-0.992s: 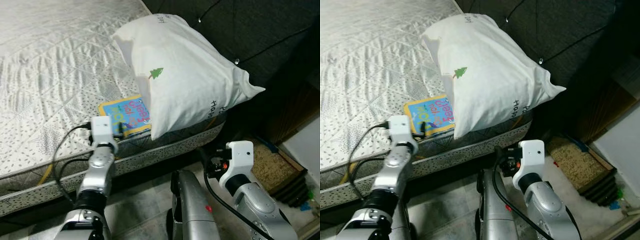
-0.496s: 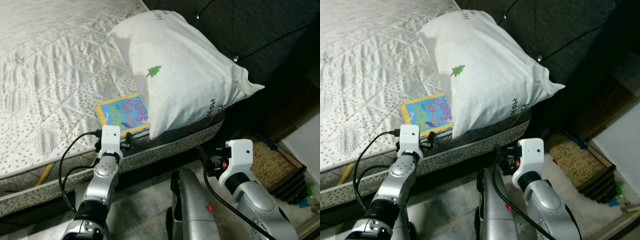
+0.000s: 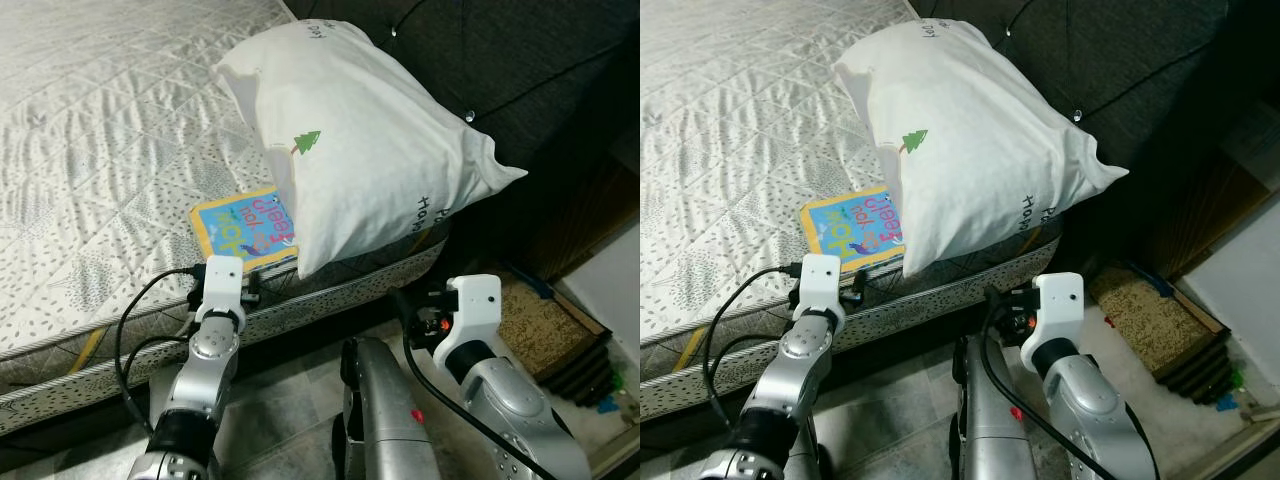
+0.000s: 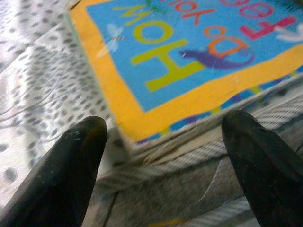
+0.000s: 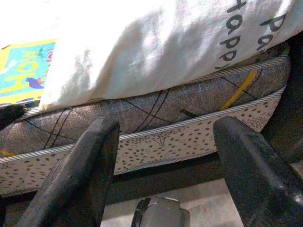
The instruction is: Clean up the room
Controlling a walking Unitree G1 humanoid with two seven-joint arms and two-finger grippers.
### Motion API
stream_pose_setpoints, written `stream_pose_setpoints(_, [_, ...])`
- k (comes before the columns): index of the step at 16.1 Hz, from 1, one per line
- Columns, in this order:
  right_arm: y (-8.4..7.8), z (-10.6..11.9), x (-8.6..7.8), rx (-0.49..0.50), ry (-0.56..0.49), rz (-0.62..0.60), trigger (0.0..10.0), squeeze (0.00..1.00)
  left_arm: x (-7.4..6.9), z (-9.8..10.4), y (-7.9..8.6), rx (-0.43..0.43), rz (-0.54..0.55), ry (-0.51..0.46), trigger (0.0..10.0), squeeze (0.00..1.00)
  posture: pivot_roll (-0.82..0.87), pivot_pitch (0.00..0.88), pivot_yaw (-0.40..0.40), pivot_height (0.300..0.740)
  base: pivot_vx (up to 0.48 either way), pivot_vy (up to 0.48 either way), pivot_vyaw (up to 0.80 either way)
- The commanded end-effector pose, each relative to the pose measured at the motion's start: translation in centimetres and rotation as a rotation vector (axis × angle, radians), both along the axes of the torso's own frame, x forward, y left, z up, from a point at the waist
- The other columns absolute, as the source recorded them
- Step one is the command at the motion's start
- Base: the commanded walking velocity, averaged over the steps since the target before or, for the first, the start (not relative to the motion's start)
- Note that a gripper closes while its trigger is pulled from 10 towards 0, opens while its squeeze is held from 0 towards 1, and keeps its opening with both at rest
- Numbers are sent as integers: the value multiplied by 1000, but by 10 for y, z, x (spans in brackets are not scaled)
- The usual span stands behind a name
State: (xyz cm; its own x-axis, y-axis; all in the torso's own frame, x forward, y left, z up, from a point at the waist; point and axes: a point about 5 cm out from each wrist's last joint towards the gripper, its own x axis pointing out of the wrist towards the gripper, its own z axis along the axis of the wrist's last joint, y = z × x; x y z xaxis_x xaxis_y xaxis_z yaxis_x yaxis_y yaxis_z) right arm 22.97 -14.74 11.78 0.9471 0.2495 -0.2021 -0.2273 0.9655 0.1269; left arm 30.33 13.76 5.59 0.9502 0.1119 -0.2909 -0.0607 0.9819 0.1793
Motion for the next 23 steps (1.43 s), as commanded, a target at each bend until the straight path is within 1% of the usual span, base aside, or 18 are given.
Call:
stream_pose_setpoints(1, [-1,-2,0,-3,6,-6,10000,0,-5,-4,3,35,20,27,10000,0,-123,154,-79,499,0,0,0])
stream_pose_setpoints(3, [-1,-3,1,0,7,-3,10000,0,-8,-4,4,46,23,38,10000,0,-120,148,-77,499,0,0,0])
stream_pose_setpoints(5, [0,-3,2,1,7,-2,10000,0,-11,-8,6,34,54,65,10000,0,-118,143,-74,499,0,0,0])
stream_pose_setpoints(7, [1,-4,3,4,7,-2,10000,0,-13,-7,12,49,87,68,10000,0,-116,137,-74,499,0,0,0])
stream_pose_setpoints(8, [2,-4,4,6,5,-1,10000,0,-14,-10,15,27,108,96,10000,0,-115,134,-72,499,0,0,0])
stream_pose_setpoints(9, [2,-5,5,7,5,0,10000,0,-14,-11,18,26,115,104,10000,0,-114,131,-70,499,0,0,0])
stream_pose_setpoints(13, [2,-5,5,7,4,0,10000,0,-14,-11,20,30,116,106,10000,0,-114,130,-70,499,0,0,0])
stream_pose_setpoints(16, [2,-6,7,13,-1,-7,10000,0,-14,-13,38,53,157,115,10000,0,-112,120,-63,499,0,0,0])
stream_pose_setpoints(20, [3,-6,9,14,-7,-10,10000,0,-11,-11,43,58,172,112,10000,0,-114,117,-62,499,0,0,0])
stream_pose_setpoints(23, [3,-6,10,14,-10,-11,10000,0,-10,-11,43,57,172,110,10000,0,-114,116,-61,499,0,0,0])
